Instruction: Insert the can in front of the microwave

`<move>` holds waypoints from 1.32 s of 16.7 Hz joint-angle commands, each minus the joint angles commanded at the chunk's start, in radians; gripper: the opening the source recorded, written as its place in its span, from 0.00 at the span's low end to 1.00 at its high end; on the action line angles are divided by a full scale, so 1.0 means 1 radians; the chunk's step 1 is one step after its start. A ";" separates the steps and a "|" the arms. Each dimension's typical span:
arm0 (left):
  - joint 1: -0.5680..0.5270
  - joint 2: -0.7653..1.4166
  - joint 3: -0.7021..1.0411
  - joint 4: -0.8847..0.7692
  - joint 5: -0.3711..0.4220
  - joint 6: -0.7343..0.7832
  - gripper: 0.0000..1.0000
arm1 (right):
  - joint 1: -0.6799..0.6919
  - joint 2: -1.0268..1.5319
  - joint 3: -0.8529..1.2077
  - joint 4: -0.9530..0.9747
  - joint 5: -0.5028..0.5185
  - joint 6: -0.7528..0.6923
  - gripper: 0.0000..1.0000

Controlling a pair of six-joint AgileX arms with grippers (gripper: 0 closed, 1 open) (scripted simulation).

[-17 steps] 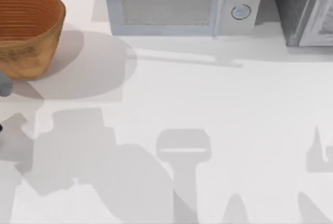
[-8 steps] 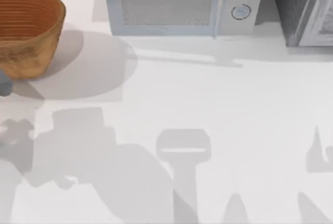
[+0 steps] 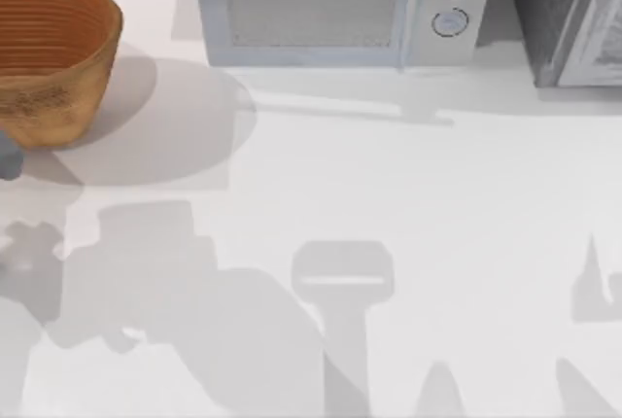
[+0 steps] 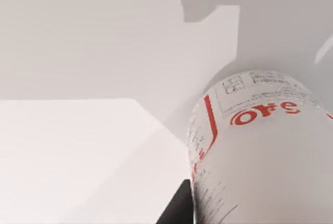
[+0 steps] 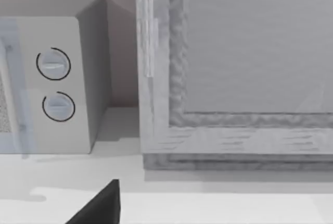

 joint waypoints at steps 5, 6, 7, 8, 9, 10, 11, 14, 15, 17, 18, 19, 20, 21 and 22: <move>0.000 0.000 0.000 0.000 0.000 0.000 0.00 | 0.000 0.000 0.000 0.000 0.000 0.000 1.00; 0.001 -0.002 -0.002 0.000 0.000 0.001 0.00 | 0.000 0.000 0.000 0.000 0.000 0.000 1.00; 0.001 -0.004 -0.002 -0.003 0.000 0.000 0.00 | 0.000 0.000 0.000 0.000 0.000 0.000 1.00; -0.003 -0.008 -0.002 -0.014 -0.001 -0.003 0.00 | 0.000 0.000 0.000 0.000 0.000 0.000 1.00; -0.009 -0.010 0.002 -0.036 -0.004 -0.004 0.00 | 0.000 0.000 0.000 0.000 0.000 0.000 1.00; -0.017 -0.012 0.007 -0.065 -0.008 -0.006 0.00 | 0.000 0.000 0.000 0.000 0.000 0.000 1.00; -0.026 -0.016 0.013 -0.103 -0.011 -0.008 0.00 | 0.000 0.000 0.000 0.000 0.000 0.000 1.00; -0.046 -0.030 0.038 -0.199 -0.019 -0.017 0.00 | 0.000 0.000 0.000 0.000 0.000 0.000 1.00; -0.052 -0.035 0.046 -0.219 -0.020 -0.016 0.00 | 0.000 0.000 0.000 0.000 0.000 0.000 1.00; -0.056 -0.045 0.062 -0.238 -0.021 -0.011 0.00 | 0.000 0.000 0.000 0.000 0.000 0.000 1.00; -0.052 -0.049 0.070 -0.238 -0.020 -0.010 0.00 | 0.000 0.000 0.000 0.000 0.000 0.000 1.00; -0.045 -0.052 0.078 -0.231 -0.017 -0.010 0.00 | 0.000 0.000 0.000 0.000 0.000 0.000 1.00; -0.035 -0.053 0.086 -0.218 -0.013 -0.009 0.00 | 0.000 0.000 0.000 0.000 0.000 0.000 1.00; -0.025 -0.053 0.092 -0.201 -0.010 -0.007 0.00 | 0.000 0.000 0.000 0.000 0.000 0.000 1.00; -0.015 -0.054 0.096 -0.181 -0.006 -0.005 0.00 | 0.000 0.000 0.000 0.000 0.000 0.000 1.00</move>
